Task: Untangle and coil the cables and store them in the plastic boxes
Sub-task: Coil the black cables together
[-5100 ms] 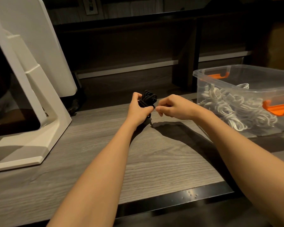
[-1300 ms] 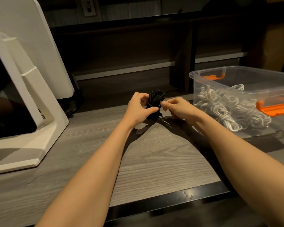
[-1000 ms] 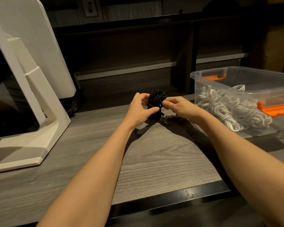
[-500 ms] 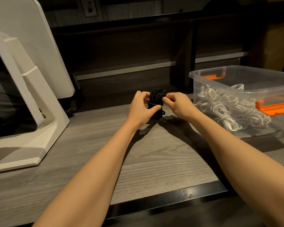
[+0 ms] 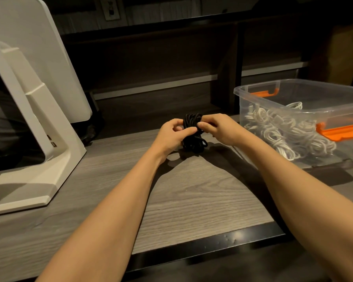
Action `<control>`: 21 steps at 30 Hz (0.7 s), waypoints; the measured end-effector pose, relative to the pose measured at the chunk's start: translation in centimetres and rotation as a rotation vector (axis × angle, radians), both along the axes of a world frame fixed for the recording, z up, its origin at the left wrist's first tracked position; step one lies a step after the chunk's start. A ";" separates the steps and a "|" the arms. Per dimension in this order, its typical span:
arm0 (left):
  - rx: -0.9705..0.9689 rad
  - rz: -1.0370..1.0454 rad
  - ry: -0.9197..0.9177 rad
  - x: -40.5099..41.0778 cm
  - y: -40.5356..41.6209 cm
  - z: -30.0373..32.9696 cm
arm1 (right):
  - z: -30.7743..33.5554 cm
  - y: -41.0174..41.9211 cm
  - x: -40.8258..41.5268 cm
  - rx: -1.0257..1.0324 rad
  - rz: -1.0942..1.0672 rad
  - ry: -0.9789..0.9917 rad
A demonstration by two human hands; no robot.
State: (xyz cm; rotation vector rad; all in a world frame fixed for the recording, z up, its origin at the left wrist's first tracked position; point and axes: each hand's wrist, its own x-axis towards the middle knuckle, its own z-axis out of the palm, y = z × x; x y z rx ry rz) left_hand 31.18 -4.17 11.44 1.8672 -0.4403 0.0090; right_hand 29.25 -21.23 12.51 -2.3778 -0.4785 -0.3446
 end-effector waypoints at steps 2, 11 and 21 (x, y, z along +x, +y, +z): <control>-0.046 -0.050 0.093 -0.2 0.0 0.0 | 0.1 0.0 -0.2 0.037 0.024 0.020; 0.025 0.016 -0.152 -0.3 -0.4 -0.3 | 0.0 0.3 -0.1 0.130 -0.101 0.129; 0.178 0.096 -0.416 -0.4 -0.9 -0.4 | -0.2 -0.1 -0.3 0.219 -0.121 0.217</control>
